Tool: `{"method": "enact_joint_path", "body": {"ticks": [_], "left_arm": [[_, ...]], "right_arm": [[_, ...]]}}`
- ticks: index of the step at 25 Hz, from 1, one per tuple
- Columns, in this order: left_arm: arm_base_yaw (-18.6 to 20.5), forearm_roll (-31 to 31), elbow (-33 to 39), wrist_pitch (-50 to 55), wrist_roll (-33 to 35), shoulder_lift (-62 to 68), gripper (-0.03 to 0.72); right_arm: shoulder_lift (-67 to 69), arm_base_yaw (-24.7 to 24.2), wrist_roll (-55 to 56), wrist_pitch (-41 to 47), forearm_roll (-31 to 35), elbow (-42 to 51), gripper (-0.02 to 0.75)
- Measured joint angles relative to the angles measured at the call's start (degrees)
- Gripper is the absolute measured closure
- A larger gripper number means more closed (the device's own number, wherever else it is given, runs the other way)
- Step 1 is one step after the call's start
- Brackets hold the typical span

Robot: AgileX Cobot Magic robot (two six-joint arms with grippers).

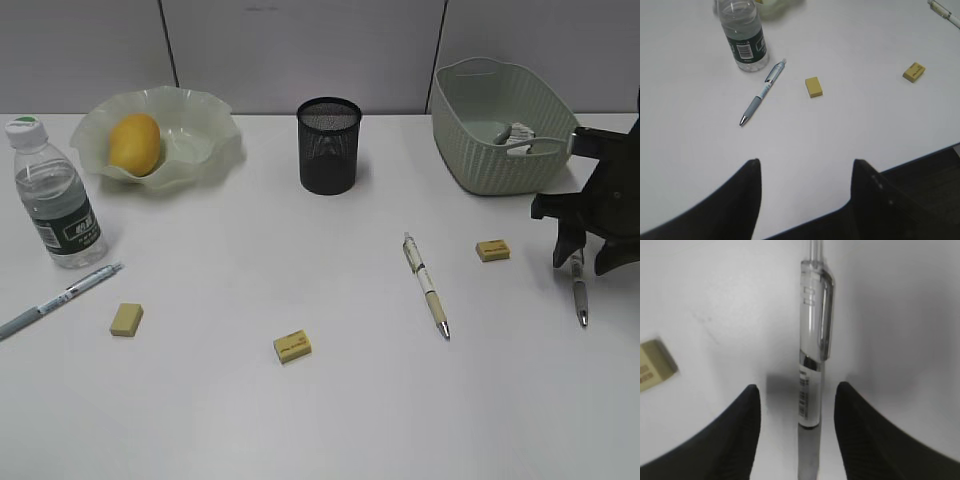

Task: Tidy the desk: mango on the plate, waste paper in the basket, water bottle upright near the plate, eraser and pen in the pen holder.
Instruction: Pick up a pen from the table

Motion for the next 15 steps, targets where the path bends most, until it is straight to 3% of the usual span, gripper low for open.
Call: {"method": "enact_joint_path", "body": {"ticks": [5, 11, 15], "left_arm": [[0.0, 0.0, 0.0, 0.0, 0.0, 0.0, 0.253], [0.0, 0.0, 0.0, 0.0, 0.0, 0.0, 0.253], [0.0, 0.0, 0.0, 0.0, 0.0, 0.0, 0.253]], "right_arm": [[2.4, 0.0, -0.5, 0.0, 0.0, -0.1, 0.368], [2.6, 0.0, -0.6, -1.0, -0.6, -0.2, 0.593], [2.6, 0.0, -0.7, -1.3, -1.3, -0.2, 0.619]]}}
